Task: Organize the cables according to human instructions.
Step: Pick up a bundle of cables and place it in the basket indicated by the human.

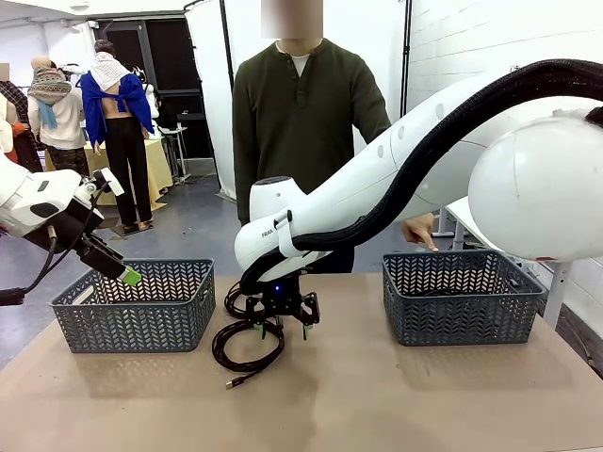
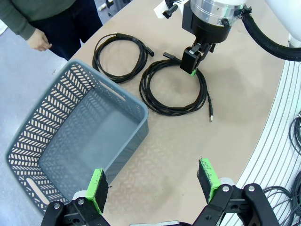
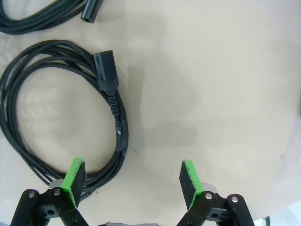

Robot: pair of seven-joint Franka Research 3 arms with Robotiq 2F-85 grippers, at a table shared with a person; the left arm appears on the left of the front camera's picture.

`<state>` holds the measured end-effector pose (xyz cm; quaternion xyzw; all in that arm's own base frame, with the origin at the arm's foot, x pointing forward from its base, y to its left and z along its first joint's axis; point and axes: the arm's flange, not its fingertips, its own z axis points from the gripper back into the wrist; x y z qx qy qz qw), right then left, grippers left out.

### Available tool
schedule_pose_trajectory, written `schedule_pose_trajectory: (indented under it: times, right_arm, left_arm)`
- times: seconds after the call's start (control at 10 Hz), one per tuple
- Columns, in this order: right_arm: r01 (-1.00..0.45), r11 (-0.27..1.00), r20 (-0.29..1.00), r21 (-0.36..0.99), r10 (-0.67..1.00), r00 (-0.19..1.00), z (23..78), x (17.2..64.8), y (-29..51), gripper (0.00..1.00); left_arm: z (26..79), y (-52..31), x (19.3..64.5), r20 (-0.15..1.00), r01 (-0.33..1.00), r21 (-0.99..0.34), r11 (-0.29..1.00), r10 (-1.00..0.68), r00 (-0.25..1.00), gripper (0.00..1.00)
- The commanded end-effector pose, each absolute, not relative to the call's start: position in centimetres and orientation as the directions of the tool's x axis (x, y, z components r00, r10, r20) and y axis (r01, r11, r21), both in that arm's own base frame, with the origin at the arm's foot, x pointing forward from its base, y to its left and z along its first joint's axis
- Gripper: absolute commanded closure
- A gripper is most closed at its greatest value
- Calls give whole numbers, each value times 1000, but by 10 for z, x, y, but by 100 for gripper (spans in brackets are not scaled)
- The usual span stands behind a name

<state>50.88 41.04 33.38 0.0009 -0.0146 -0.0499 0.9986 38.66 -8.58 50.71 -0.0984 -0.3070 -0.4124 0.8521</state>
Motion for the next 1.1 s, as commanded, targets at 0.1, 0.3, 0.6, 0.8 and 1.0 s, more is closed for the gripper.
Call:
schedule_pose_trajectory:
  times: [0.1,0.3,0.6,0.8,1.0]
  right_arm:
    - [123,992,62,-14,-122,991,323,509,409,0]
    - [128,991,59,-24,-126,990,317,512,405,0]
    - [127,991,61,-29,-125,990,309,515,403,0]
    - [134,990,65,-33,-132,989,304,516,403,0]
    - [137,990,65,-43,-135,989,300,517,403,0]
  left_arm:
    - [506,-84,389,615,762,75,644,-631,473,0]
    - [506,-84,389,615,762,75,644,-631,473,0]
    - [506,-84,389,615,762,75,644,-631,473,0]
    - [506,-84,389,615,762,75,644,-631,473,0]
    - [506,-84,389,615,762,75,644,-631,473,0]
